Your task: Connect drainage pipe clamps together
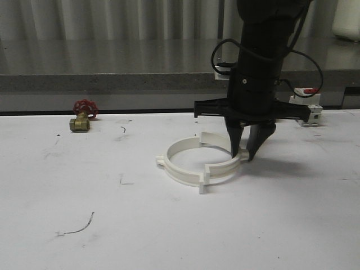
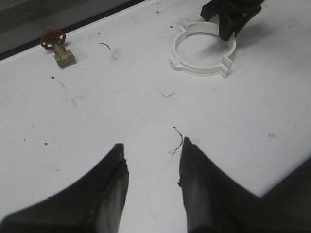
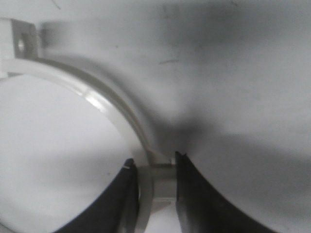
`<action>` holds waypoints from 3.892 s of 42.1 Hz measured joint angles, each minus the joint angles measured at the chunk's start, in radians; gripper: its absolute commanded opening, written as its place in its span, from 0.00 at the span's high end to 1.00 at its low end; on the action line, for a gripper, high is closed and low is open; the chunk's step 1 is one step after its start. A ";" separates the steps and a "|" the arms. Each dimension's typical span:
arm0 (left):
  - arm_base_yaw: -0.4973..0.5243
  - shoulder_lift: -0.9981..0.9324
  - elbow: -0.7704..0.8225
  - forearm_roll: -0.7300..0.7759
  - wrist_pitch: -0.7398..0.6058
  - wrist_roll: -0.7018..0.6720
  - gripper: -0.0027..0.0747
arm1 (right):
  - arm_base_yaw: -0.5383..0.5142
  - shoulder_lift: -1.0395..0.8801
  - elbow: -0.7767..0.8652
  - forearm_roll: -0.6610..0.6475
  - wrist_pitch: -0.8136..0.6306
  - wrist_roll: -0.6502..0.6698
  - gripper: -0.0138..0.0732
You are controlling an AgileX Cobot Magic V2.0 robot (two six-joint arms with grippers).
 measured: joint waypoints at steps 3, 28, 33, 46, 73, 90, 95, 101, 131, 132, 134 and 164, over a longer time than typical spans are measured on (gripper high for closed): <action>0.000 0.000 0.000 0.000 0.000 0.000 0.64 | 0.001 0.002 0.000 0.007 0.000 0.000 0.63; 0.000 0.000 0.000 0.000 0.000 0.000 0.64 | 0.011 0.021 -0.004 0.019 -0.002 0.000 0.49; 0.000 0.000 0.000 0.000 0.000 0.000 0.64 | 0.011 0.021 -0.004 0.019 -0.004 0.000 0.43; 0.000 0.000 0.000 0.000 0.000 0.000 0.64 | 0.011 -0.003 -0.012 0.019 -0.010 0.002 0.43; 0.000 0.000 0.000 0.000 0.000 0.000 0.64 | -0.111 -0.695 0.382 0.113 -0.273 -0.567 0.44; 0.000 0.000 0.000 0.000 0.000 0.000 0.64 | -0.305 -1.342 0.856 0.054 -0.361 -0.470 0.44; 0.000 0.000 0.000 0.000 0.000 0.000 0.64 | -0.328 -1.515 0.940 0.054 -0.333 -0.462 0.44; 0.000 0.000 0.000 0.000 0.000 0.000 0.64 | -0.328 -1.641 0.997 0.054 -0.274 -0.462 0.44; 0.000 0.000 0.000 0.000 0.000 0.000 0.64 | -0.328 -1.680 1.007 0.012 -0.217 -0.462 0.98; 0.000 0.000 0.000 0.000 0.000 0.000 0.64 | -0.328 -1.680 1.007 0.012 -0.217 -0.462 0.98; 0.000 0.000 0.000 0.000 0.000 0.000 0.64 | -0.328 -1.680 1.007 0.012 -0.217 -0.462 0.98; 0.330 -0.307 0.257 0.018 -0.290 0.000 0.92 | -0.333 -1.680 1.007 0.010 -0.214 -0.462 0.98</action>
